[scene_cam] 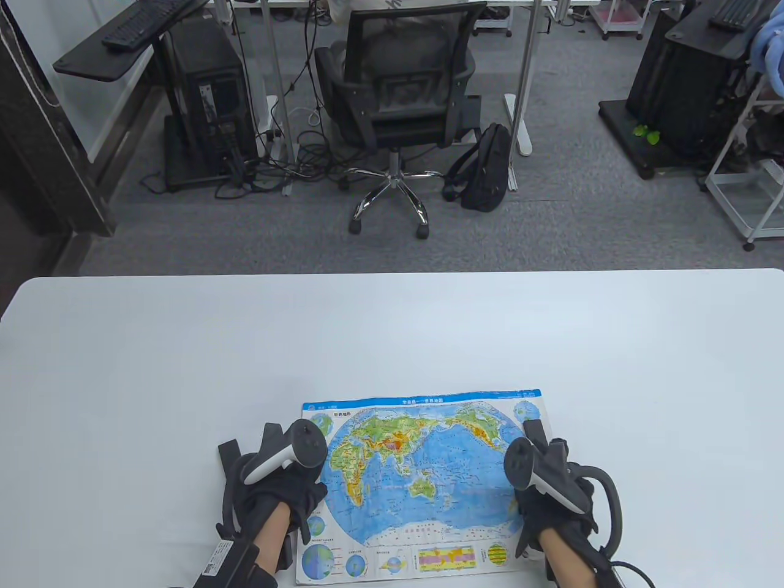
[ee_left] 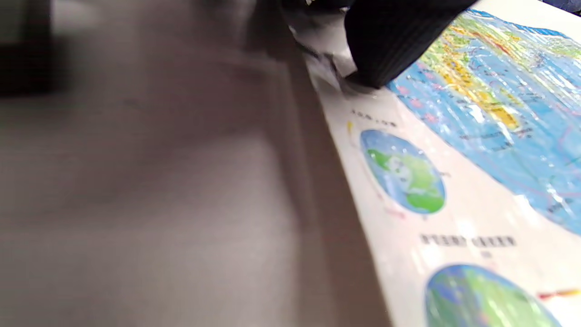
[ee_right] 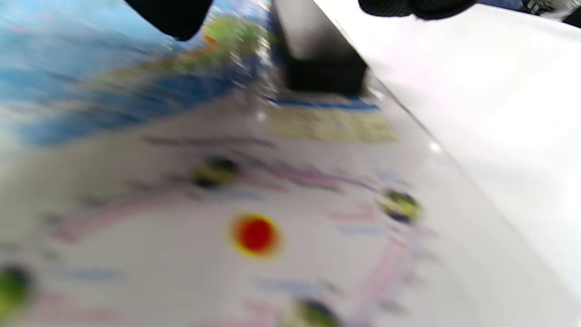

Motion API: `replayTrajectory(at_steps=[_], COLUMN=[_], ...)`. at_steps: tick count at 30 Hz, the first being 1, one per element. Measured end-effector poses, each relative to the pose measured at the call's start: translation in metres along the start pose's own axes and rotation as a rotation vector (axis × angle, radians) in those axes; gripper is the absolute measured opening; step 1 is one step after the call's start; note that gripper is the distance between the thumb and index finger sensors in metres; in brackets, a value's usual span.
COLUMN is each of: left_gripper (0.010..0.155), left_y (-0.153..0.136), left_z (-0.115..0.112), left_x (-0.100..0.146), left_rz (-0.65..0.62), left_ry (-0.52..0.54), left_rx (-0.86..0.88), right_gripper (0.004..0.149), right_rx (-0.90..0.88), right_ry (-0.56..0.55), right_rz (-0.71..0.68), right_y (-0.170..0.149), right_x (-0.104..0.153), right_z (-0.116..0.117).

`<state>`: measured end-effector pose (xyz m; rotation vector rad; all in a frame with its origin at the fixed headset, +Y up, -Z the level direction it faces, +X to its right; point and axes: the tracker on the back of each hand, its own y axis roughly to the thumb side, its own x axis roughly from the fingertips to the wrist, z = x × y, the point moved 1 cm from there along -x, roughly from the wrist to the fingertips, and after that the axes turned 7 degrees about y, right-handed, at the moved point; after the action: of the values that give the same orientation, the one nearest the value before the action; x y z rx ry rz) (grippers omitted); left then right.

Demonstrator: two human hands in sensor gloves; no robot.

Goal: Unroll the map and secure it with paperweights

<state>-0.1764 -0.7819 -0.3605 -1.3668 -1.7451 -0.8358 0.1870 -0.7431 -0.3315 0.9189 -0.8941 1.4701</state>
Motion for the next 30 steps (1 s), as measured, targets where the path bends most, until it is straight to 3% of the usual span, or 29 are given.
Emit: replayTrajectory(at_steps=[7, 12, 19, 22, 30], left_gripper=[0.068, 0.068, 0.068, 0.069, 0.073], left_y=[0.001, 0.001, -0.002, -0.004, -0.008], left_z=[0.001, 0.001, 0.000, 0.000, 0.001], left_x=[0.000, -0.001, -0.001, -0.001, -0.001], left_rz=[0.000, -0.010, -0.036, -0.047, -0.074], left_ry=[-0.005, -0.004, 0.009, 0.015, 0.045], left_rx=[-0.019, -0.013, 0.002, 0.001, 0.024], right_gripper=[0.077, 0.081, 0.084, 0.084, 0.077], right_rx=[-0.193, -0.182, -0.121, -0.125, -0.119], right_ry=[0.144, 0.232, 0.302, 0.353, 0.366], right_rz=[-0.407, -0.592, -0.628, -0.622, -0.602], right_y=[0.076, 0.144, 0.202, 0.211, 0.219], right_x=[-0.002, -0.011, -0.024, -0.030, -0.036], right_z=[-0.026, -0.019, 0.003, 0.010, 0.018])
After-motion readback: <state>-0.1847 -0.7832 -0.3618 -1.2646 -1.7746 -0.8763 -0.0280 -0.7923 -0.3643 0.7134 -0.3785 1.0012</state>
